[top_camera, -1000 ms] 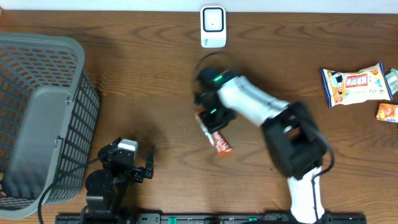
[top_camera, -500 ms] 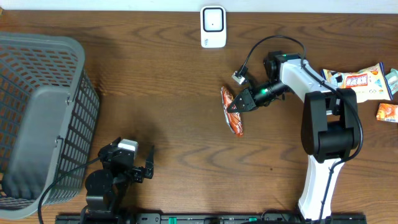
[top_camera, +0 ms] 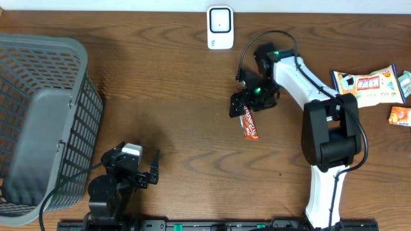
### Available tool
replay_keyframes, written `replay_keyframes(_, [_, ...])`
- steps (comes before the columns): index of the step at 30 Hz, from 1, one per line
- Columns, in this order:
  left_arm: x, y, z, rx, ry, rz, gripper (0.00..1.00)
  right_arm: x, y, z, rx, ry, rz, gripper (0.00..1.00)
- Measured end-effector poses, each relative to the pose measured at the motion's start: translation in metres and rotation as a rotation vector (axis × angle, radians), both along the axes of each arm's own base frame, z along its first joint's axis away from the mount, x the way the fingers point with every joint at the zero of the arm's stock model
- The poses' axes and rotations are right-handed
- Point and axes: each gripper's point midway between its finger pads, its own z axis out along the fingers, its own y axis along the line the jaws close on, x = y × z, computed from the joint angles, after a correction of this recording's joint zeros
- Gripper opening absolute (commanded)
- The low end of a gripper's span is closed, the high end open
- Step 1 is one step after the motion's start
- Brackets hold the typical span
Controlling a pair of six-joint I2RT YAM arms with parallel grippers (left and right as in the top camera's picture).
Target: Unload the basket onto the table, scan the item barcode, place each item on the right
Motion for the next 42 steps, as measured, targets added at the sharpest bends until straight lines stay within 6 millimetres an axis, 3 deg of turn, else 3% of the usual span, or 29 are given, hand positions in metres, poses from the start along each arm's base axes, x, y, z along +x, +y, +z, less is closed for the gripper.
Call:
replay_keyframes(3, [0.000, 0.000, 0.000, 0.000, 0.000, 0.000, 0.98, 0.004, -0.004, 0.017, -0.069, 0.012, -0.013, 0.99])
replay_keyframes(8, [0.000, 0.000, 0.000, 0.000, 0.000, 0.000, 0.98, 0.030, -0.001, 0.045, -0.196, -0.090, -0.083, 0.99])
replay_keyframes(12, [0.000, 0.000, 0.000, 0.000, 0.000, 0.000, 0.98, 0.028, 0.004, 0.041, -0.363, -0.150, -0.131, 0.99])
replay_keyframes(18, [0.000, 0.000, 0.000, 0.000, 0.000, 0.000, 0.98, 0.029, 0.045, 0.032, -0.427, -0.290, -0.111, 0.98])
replay_keyframes(20, [0.000, 0.000, 0.000, 0.000, -0.001, 0.000, 0.98, 0.027, 0.049, 0.026, -0.466, -0.326, -0.113, 0.95])
replay_keyframes(28, [0.000, 0.000, 0.000, 0.000, 0.000, 0.000, 0.99, 0.006, 0.005, -0.004, -0.725, -0.348, -0.213, 0.88])
replay_keyframes(30, [0.000, 0.000, 0.000, 0.000, 0.000, 0.000, 0.99, 0.007, 0.000, -0.004, -0.743, -0.353, -0.230, 0.84])
replay_keyframes(39, [0.000, 0.000, 0.000, 0.000, 0.000, 0.000, 0.99, 0.011, -0.012, -0.013, -0.776, -0.396, -0.266, 0.82])
replay_keyframes(41, [0.000, 0.000, 0.000, 0.000, 0.000, 0.000, 0.98, 0.013, -0.013, -0.013, -0.773, -0.423, -0.278, 0.73])
replay_keyframes(42, [0.000, 0.000, 0.000, 0.000, 0.000, 0.000, 0.99, 0.014, -0.014, -0.014, -0.773, -0.434, -0.284, 0.62])
